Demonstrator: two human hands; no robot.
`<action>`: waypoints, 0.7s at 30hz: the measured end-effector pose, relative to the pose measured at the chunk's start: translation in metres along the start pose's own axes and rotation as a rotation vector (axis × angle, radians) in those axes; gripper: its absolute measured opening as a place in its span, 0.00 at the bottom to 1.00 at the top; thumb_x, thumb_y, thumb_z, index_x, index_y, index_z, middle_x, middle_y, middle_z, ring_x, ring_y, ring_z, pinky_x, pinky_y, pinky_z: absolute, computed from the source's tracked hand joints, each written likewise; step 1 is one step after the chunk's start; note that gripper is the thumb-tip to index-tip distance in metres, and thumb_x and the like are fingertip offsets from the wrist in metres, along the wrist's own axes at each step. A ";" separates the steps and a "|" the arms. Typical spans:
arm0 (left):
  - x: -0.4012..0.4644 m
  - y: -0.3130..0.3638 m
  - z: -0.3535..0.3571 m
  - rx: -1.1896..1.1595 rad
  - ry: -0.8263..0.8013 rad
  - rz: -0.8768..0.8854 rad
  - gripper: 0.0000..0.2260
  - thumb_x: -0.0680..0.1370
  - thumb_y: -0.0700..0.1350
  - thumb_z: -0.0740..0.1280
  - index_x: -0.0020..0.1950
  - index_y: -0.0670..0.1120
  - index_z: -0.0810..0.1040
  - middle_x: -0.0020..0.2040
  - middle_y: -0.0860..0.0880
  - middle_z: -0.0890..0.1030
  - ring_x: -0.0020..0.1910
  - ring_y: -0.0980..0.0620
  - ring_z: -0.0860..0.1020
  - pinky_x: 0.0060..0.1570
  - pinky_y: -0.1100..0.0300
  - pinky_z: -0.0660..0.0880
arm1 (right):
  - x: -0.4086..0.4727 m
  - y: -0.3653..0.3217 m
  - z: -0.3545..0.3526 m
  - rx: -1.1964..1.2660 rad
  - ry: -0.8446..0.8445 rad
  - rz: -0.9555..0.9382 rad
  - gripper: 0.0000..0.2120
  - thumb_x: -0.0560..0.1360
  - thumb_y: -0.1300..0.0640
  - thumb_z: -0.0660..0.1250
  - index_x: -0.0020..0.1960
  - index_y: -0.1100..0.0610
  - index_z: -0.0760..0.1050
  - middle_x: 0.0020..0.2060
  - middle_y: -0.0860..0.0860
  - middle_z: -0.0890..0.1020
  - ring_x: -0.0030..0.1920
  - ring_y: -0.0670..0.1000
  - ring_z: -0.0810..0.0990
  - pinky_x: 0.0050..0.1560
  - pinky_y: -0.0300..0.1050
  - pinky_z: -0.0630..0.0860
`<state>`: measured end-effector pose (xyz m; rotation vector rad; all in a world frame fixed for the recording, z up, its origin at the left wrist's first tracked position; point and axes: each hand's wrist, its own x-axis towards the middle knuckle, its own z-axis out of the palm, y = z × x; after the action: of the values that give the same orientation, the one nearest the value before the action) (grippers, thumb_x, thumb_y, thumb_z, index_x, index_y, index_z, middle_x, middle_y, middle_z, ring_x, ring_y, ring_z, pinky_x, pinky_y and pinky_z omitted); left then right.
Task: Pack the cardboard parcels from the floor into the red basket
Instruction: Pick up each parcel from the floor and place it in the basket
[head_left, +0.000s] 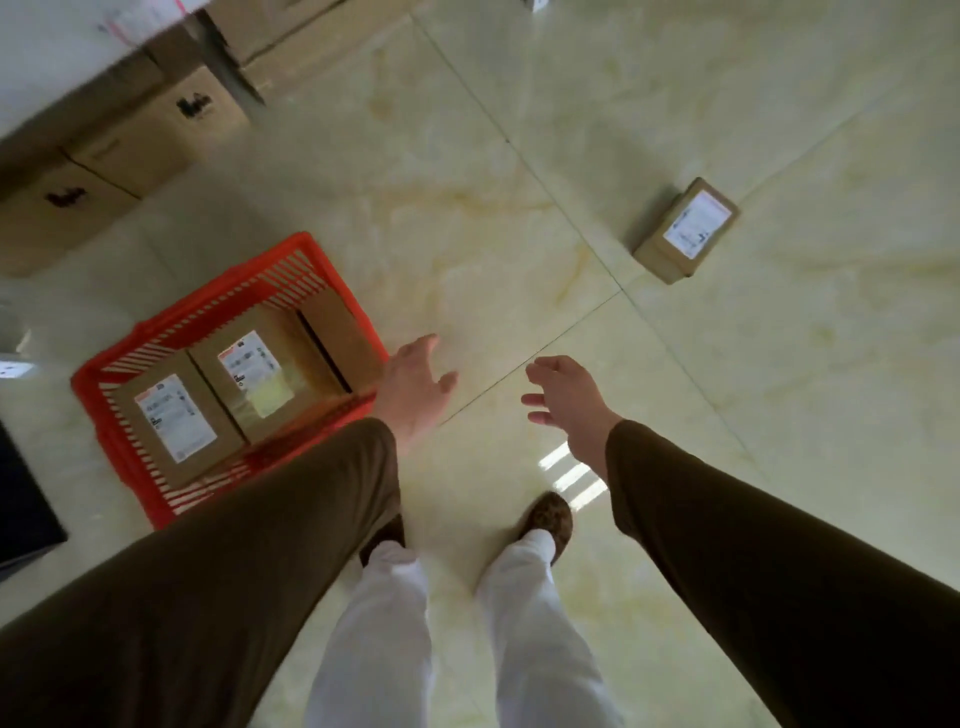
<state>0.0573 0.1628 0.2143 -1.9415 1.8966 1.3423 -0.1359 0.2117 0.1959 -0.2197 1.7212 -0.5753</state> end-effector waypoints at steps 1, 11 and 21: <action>0.002 0.014 0.011 0.001 -0.019 0.007 0.27 0.83 0.48 0.64 0.80 0.44 0.61 0.78 0.43 0.66 0.78 0.44 0.62 0.76 0.51 0.58 | 0.002 -0.003 -0.018 0.004 0.011 0.002 0.15 0.83 0.56 0.65 0.68 0.59 0.74 0.49 0.50 0.79 0.48 0.54 0.82 0.43 0.46 0.80; 0.036 0.102 0.051 0.007 -0.121 0.012 0.25 0.83 0.50 0.62 0.79 0.47 0.62 0.76 0.44 0.68 0.75 0.44 0.64 0.72 0.50 0.63 | 0.033 -0.039 -0.113 0.088 0.088 0.016 0.19 0.83 0.58 0.65 0.72 0.57 0.68 0.53 0.54 0.80 0.46 0.54 0.83 0.39 0.44 0.77; 0.095 0.193 0.087 0.093 -0.143 -0.035 0.25 0.83 0.51 0.60 0.79 0.47 0.62 0.75 0.45 0.69 0.74 0.44 0.66 0.71 0.50 0.65 | 0.084 -0.068 -0.206 0.114 0.103 0.032 0.15 0.84 0.59 0.63 0.70 0.56 0.69 0.50 0.53 0.82 0.44 0.53 0.82 0.39 0.43 0.77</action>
<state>-0.1660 0.1054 0.1943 -1.7768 1.8165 1.3196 -0.3637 0.1682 0.1831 -0.0832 1.7818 -0.6689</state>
